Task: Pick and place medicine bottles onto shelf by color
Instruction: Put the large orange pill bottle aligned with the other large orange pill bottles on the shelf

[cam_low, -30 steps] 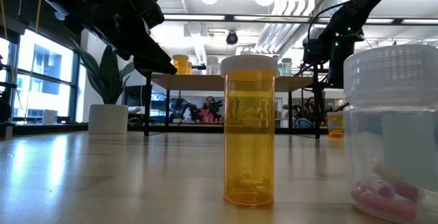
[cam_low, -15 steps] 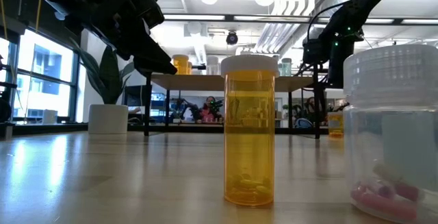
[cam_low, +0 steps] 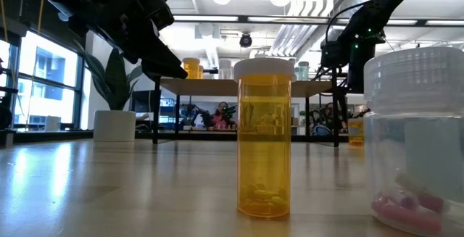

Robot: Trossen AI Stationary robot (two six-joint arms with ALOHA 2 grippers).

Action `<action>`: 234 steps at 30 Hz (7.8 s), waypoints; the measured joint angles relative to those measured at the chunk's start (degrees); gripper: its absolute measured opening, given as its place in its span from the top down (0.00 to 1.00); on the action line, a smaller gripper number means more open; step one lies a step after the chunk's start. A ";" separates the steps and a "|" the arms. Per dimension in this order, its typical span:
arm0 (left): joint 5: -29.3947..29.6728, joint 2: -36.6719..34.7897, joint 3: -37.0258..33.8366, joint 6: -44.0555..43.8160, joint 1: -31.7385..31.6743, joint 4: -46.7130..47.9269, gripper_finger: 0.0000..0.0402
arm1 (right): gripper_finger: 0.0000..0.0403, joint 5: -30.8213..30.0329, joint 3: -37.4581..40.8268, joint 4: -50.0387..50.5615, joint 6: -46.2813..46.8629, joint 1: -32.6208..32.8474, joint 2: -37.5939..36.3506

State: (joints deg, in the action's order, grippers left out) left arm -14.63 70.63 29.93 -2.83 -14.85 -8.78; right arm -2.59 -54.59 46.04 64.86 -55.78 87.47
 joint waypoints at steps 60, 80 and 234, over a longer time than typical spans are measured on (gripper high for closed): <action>0.01 0.00 -0.01 -1.66 0.02 -0.07 0.54 | 0.49 8.06 -18.71 9.40 -18.60 23.98 -32.20; 0.02 0.00 0.00 -2.54 0.02 -0.09 0.54 | 0.49 7.54 -18.86 2.86 -18.84 46.97 -4.12; 16.92 45.94 47.28 9.47 8.63 6.95 0.38 | 0.32 -43.67 22.93 -35.96 -45.00 81.61 -38.99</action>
State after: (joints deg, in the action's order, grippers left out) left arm 2.29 116.57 77.21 6.63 -6.23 -1.82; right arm -46.26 -31.66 10.09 19.86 25.82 48.48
